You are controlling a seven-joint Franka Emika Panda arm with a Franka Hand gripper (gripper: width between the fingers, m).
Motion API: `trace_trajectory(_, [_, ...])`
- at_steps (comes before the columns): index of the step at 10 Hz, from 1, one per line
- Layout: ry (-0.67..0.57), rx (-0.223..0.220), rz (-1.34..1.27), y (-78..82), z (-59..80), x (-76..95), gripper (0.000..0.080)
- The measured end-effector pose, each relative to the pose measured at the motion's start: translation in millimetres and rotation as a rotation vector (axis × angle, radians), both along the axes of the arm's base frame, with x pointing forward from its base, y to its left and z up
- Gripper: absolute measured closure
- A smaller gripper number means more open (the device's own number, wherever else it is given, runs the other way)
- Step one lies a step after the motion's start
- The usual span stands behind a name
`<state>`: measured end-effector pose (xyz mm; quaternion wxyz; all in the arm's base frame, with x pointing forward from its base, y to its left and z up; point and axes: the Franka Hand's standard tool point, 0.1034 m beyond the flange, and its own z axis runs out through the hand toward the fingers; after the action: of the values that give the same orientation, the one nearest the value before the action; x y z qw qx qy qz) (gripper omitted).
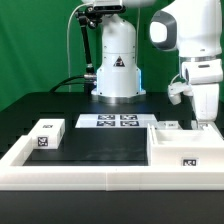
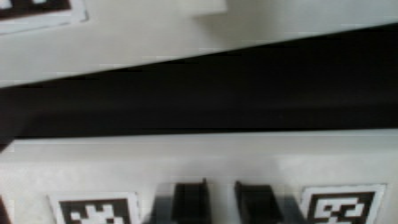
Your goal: Assemble cabinet
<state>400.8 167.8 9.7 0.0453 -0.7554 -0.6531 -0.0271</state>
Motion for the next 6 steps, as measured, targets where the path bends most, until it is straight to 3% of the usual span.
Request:
trace_trajectory(2, [0.001, -0.004, -0.002, -2.0, 2.3, 1.0, 0.0731])
trace_trajectory(6, [-0.039, -0.027, 0.006, -23.5, 30.2, 13.8, 0.0729])
